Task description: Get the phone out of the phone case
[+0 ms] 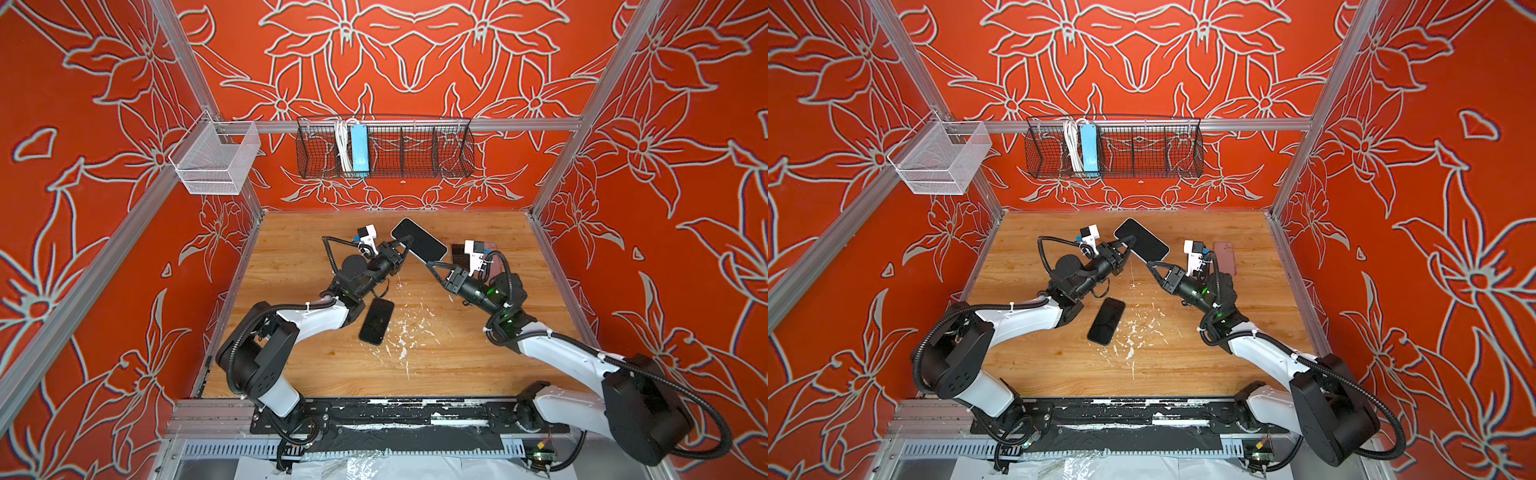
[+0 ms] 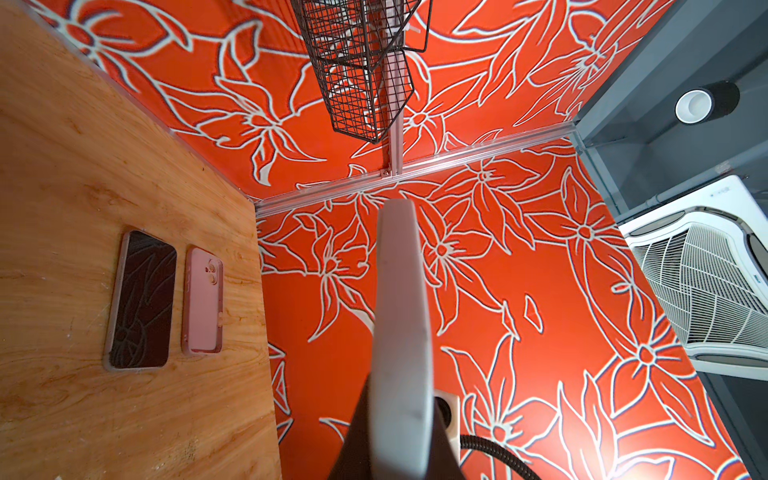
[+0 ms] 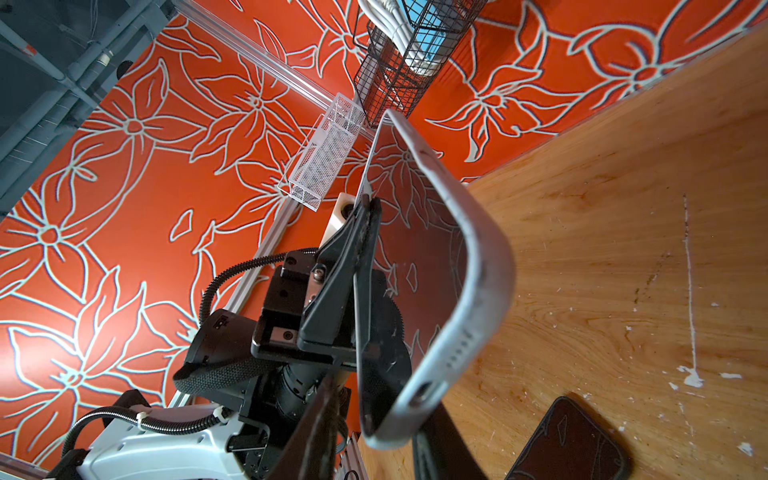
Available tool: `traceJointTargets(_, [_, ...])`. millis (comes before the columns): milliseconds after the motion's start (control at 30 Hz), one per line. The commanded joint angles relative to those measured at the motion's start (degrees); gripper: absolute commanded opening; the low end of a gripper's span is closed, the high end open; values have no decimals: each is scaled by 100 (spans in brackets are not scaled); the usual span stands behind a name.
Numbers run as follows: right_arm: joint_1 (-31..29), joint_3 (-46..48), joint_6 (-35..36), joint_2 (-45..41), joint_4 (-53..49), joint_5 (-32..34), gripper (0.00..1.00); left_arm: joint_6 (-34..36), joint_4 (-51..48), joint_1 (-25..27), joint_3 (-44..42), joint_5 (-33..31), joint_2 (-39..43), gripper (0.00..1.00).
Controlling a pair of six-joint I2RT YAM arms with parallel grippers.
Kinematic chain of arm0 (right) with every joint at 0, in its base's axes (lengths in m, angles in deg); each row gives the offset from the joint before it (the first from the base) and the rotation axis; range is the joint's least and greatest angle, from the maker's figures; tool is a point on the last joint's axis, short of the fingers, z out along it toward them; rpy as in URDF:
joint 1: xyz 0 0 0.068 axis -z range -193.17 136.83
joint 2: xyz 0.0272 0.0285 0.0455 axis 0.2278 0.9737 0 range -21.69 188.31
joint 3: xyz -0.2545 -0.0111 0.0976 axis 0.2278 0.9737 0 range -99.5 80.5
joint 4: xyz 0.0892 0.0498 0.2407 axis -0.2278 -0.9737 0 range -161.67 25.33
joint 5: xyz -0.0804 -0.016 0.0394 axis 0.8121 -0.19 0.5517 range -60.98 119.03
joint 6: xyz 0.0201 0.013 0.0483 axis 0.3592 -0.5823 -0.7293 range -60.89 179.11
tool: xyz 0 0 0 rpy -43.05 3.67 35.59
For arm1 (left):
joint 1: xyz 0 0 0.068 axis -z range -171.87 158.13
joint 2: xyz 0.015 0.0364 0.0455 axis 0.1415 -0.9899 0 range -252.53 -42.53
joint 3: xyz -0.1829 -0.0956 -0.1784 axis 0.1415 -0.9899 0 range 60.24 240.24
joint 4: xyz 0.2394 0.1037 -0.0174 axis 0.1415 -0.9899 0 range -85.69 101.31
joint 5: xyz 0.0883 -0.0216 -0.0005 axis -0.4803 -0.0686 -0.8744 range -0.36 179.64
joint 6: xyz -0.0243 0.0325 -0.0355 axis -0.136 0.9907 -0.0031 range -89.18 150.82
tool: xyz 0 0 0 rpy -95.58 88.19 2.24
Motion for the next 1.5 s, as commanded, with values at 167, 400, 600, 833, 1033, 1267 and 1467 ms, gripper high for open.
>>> traceJointTargets(167, [-10, -241, -143, 125, 362, -81, 27, -153, 362, 36, 124, -87, 28, 0])
traceJointTargets(400, [-77, -322, -116, 213, 351, -86, 27, -224, 352, 36, 152, -119, -25, 0])
traceJointTargets(600, [-130, -372, -98, 298, 331, -81, 27, -267, 309, 36, 207, -101, -61, 0])
traceJointTargets(833, [-191, -417, -73, 383, 354, -49, 27, -303, 301, 36, 226, -93, -95, 0])
traceJointTargets(1033, [-205, -427, 9, 400, 264, -18, 21, -353, 269, 36, 235, -132, -120, 0])
traceJointTargets(1267, [-306, -405, 513, 299, -89, 156, 13, -558, 103, 36, 215, -241, -115, 0])
traceJointTargets(1467, [-504, -379, 1510, 124, -631, 547, 11, -825, 45, 36, 212, -319, -111, 0])
